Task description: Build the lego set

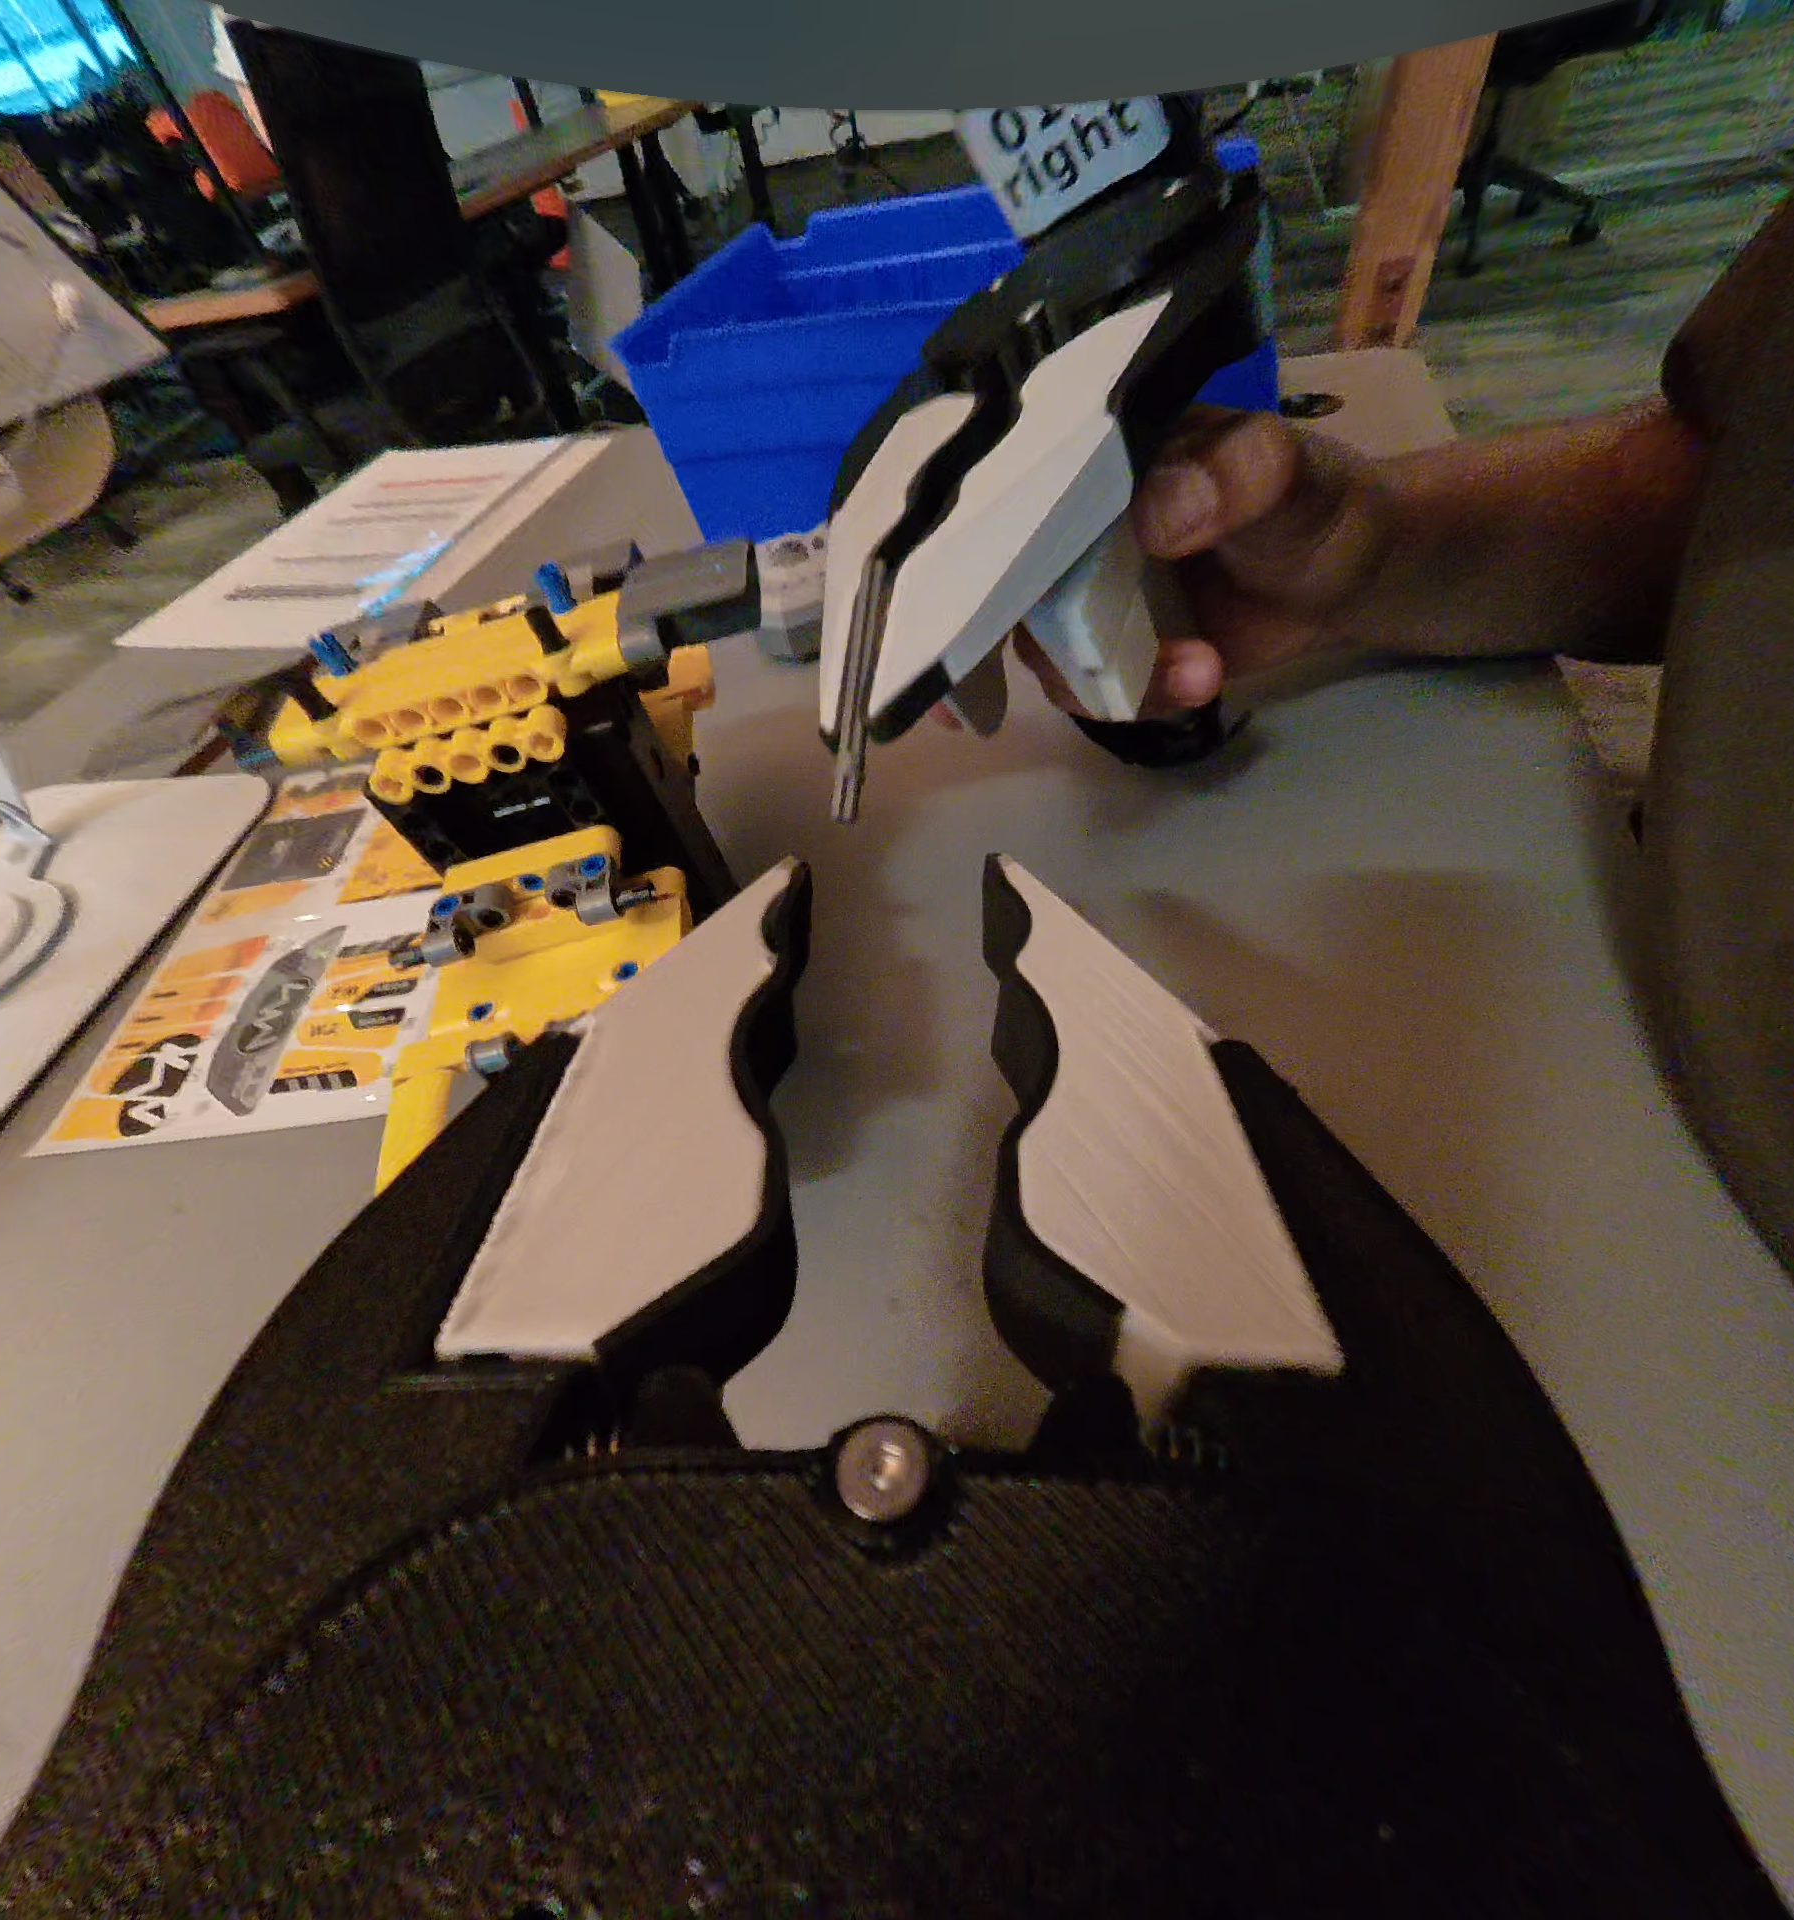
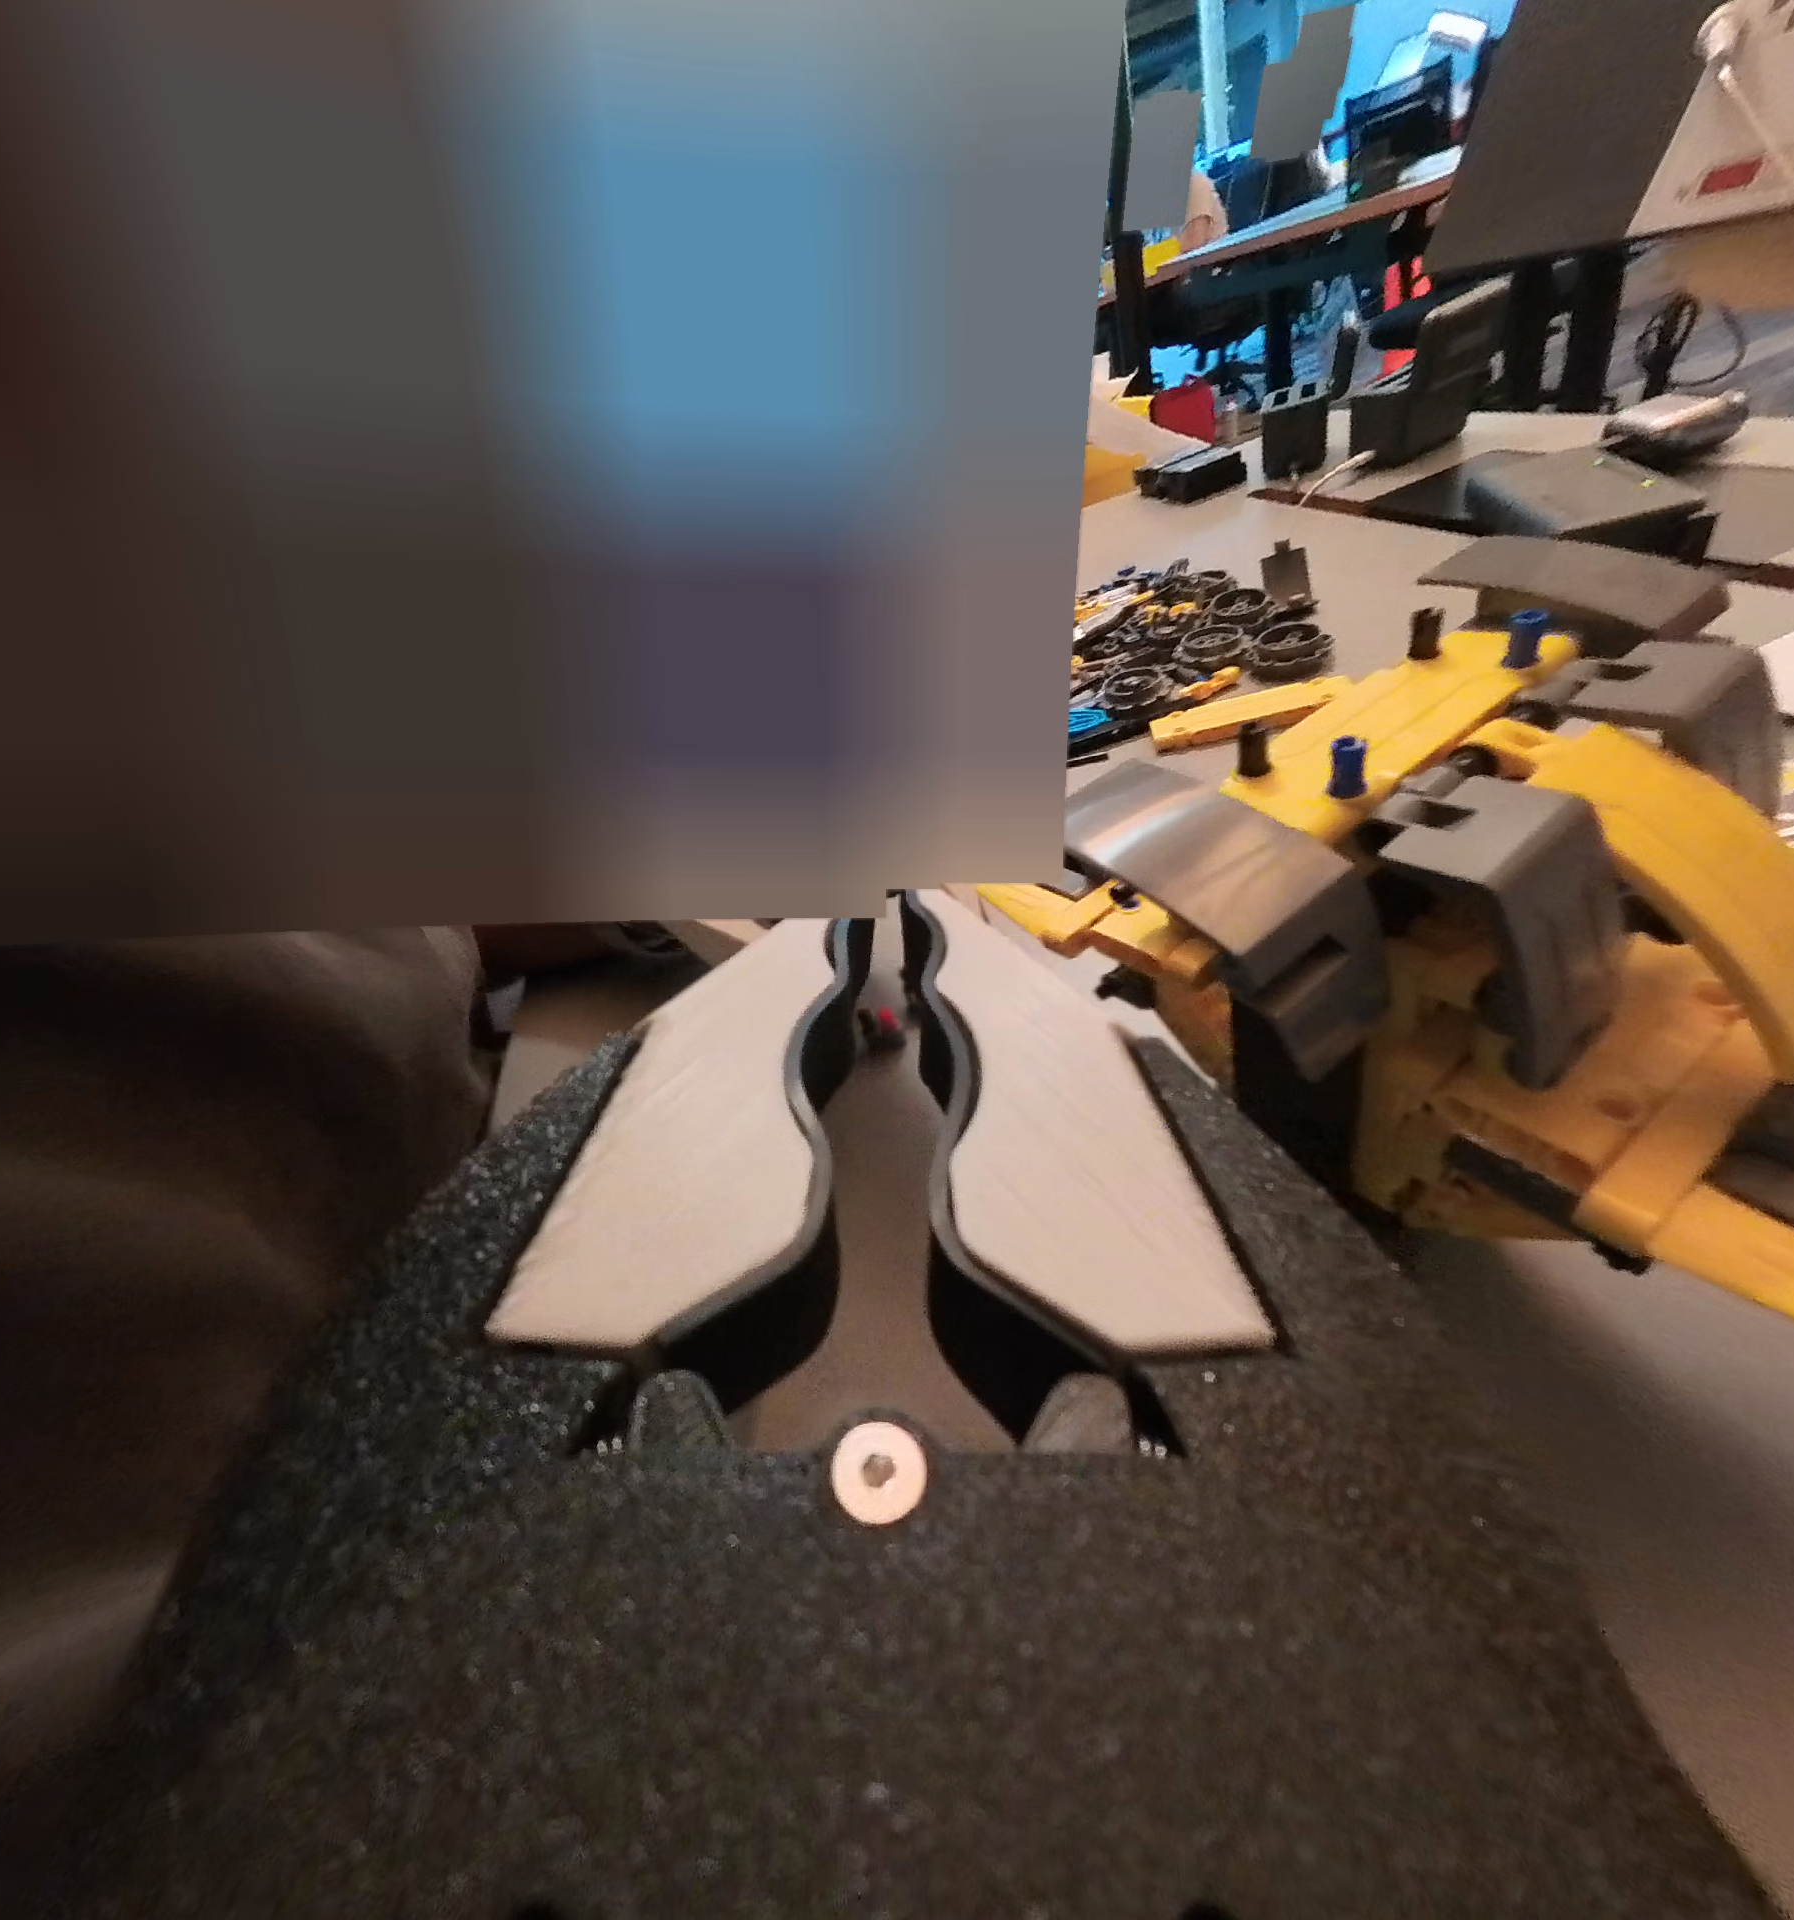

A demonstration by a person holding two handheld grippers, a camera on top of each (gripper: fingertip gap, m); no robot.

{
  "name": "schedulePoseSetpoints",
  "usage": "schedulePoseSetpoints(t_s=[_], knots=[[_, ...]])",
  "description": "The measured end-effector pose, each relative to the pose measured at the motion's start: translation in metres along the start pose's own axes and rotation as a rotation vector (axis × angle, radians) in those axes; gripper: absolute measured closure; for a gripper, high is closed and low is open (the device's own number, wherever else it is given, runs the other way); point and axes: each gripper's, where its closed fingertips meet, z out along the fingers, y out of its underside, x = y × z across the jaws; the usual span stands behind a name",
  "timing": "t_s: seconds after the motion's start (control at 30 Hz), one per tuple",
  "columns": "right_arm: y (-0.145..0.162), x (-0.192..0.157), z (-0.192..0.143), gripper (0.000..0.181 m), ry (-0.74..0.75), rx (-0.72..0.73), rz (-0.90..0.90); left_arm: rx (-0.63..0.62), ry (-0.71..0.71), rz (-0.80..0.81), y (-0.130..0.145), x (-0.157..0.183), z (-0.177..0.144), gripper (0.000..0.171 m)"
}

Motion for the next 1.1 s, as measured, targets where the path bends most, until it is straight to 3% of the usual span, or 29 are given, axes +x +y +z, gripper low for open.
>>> schedulePoseSetpoints(t_s=[0.3, 0.57, 0.67, 0.77, 1.1], knots=[[0.002, -0.009, 0.004, 0.177, -0.093, -0.004, 0.105, 0.042, -0.112, 0.151, -0.024, -0.001, -0.015, 0.166], [0.0, -0.014, 0.002, 0.177, -0.147, 0.006, 0.132, 0.025, -0.115, 0.202, -0.025, 0.005, -0.016, 0.171], [0.002, -0.015, 0.003, 0.176, -0.132, -0.014, 0.09, 0.02, -0.089, 0.186, -0.025, 0.007, -0.016, 0.171], [0.004, -0.014, 0.004, 0.165, -0.11, -0.039, 0.052, 0.028, -0.04, 0.15, -0.026, 0.012, -0.017, 0.171], [0.008, -0.027, 0.001, 0.177, -0.146, -0.082, -0.047, 0.026, 0.086, 0.068, -0.025, 0.02, -0.019, 0.171]])
